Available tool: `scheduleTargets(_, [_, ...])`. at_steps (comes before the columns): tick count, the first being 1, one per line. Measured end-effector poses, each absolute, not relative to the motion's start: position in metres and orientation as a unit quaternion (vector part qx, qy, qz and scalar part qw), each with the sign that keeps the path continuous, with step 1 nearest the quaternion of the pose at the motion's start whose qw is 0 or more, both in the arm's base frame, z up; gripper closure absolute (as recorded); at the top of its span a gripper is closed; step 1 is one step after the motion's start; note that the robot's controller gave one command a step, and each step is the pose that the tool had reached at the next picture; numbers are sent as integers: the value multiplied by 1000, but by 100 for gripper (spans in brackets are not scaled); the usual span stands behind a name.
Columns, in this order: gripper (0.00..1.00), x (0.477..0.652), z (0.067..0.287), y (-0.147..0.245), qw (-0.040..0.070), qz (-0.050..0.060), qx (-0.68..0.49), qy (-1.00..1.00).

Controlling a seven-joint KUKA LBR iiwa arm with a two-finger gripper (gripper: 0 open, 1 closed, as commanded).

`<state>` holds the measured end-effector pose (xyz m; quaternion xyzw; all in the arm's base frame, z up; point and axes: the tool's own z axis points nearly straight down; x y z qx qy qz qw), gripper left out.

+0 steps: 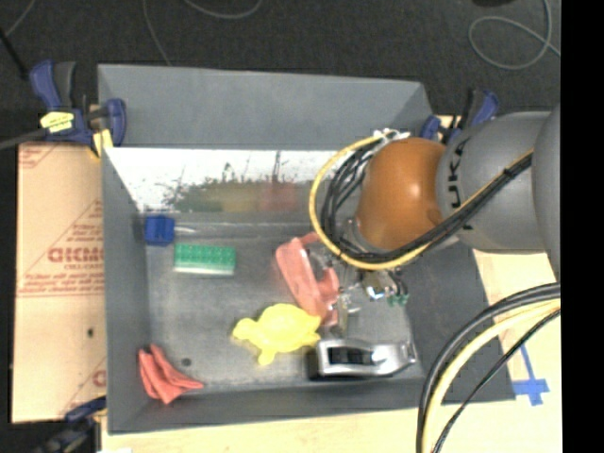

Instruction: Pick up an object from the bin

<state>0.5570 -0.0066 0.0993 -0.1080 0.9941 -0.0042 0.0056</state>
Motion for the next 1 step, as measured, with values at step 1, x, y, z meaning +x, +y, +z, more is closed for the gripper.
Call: scheduleTargets(1, [100,559,77,8,6,-4,39,999])
